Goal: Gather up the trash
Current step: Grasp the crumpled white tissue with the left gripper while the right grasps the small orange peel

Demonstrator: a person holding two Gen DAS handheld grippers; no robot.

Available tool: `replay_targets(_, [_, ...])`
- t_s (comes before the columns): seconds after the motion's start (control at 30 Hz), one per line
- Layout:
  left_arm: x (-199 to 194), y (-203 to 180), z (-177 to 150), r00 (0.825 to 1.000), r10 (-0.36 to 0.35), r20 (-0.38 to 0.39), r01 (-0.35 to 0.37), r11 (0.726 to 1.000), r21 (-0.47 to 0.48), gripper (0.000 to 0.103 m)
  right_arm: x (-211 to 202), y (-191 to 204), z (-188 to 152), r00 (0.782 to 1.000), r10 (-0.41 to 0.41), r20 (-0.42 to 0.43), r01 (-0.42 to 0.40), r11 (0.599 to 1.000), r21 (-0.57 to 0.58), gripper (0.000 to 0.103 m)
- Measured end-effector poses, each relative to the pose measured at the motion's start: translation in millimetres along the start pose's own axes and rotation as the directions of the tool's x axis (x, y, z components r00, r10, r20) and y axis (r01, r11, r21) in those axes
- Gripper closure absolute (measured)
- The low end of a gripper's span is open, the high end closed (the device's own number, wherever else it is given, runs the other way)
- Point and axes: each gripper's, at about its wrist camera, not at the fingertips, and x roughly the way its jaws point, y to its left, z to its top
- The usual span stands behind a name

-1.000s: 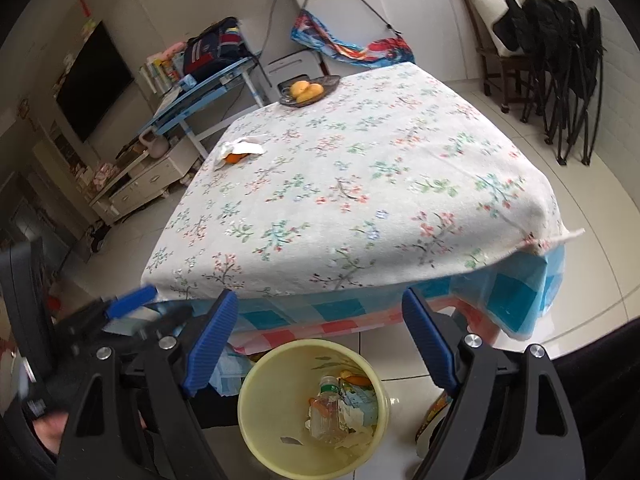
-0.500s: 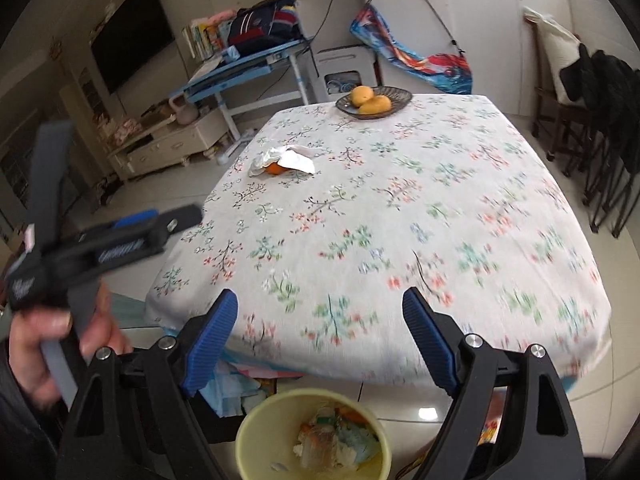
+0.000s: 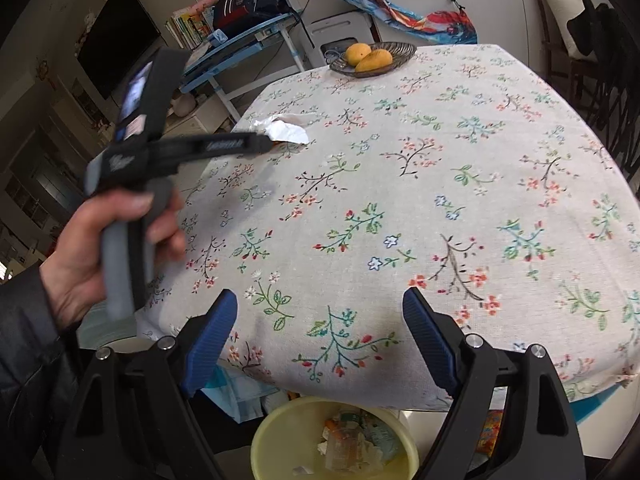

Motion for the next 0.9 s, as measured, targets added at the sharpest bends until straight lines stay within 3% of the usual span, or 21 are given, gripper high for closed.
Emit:
replay_targets(0.1, [10,4,6,0.999,-0.042,-0.017,0.041,0.998,-0.038,0.031,4,1,2,1.000,0.011,-0.012,-0.011,1.000,-0.002,0.022])
replay_targets(0.27, [24,19,13,0.992,-0.119,-0.041,0.113,0.984,-0.136,0.060,8,1,7,0.999,0.030,-0.017,-0.030,1.000,0.007,0.021])
replay_targets(0.37, [25,27,16,0.984,-0.173,-0.034,0.163,0.968,-0.193,0.062,10,3,8,0.999,0.034,-0.018,-0.034,0.999,0.003,0.020])
replay_targets(0.43, [25,29,17,0.976,-0.214,-0.033,0.202,0.957,-0.207,0.072,12,5,10,0.999,0.034,-0.019,-0.034,0.999,-0.002,0.019])
replay_targets(0.57, [24,22,17,0.944,-0.326,-0.049,0.308,0.926,-0.220,0.083,14,5,12,0.999,0.031,-0.016,-0.031,1.000,-0.002,0.019])
replay_targets(0.73, [7,9,14,0.904,-0.427,-0.035,0.411,0.887,-0.212,0.086,15,3,13,0.999,0.029,-0.013,-0.029,1.000,0.003,0.019])
replay_targets(0.9, [-3,19,13,0.867,-0.499,0.012,0.480,0.827,-0.294,0.086,12,4,11,1.000,0.023,-0.010,-0.023,1.000,0.002,0.019])
